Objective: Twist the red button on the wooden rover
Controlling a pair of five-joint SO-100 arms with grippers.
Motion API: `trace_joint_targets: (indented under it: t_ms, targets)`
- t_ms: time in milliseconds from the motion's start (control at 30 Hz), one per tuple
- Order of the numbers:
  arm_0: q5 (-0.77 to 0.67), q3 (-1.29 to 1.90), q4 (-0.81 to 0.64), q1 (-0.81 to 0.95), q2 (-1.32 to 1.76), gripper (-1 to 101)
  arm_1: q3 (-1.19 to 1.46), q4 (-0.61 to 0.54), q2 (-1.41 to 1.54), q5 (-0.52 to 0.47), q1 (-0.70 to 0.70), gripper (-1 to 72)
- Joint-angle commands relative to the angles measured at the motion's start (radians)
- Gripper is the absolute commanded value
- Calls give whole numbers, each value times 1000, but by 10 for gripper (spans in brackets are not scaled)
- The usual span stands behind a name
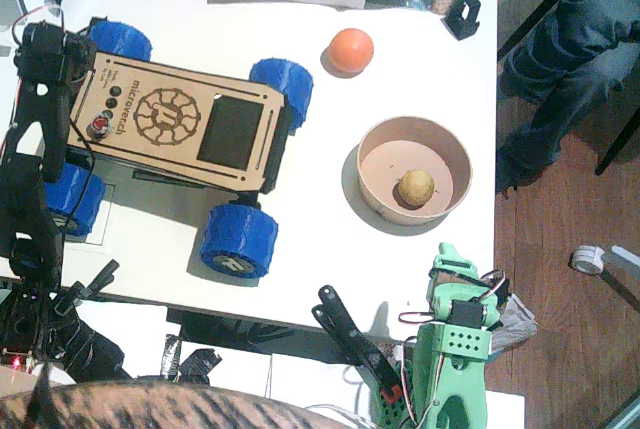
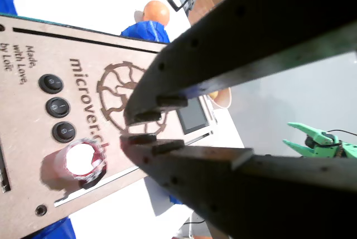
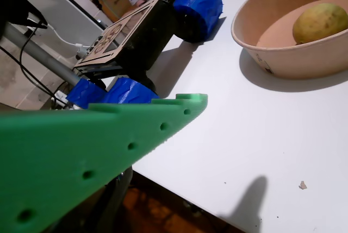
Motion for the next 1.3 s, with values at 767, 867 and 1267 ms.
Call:
trace_joint_targets:
  t_ms: [767,867,1267]
  targets:
    - [0,-55,57,5,-109,197,-6,-5,-5,0,5,204]
    - [0,-55,25,5,-137,196,-6,-5,-5,0,5,204]
    - [11,-55,-20,6,-233,216,-6,-5,-5,0,5,204]
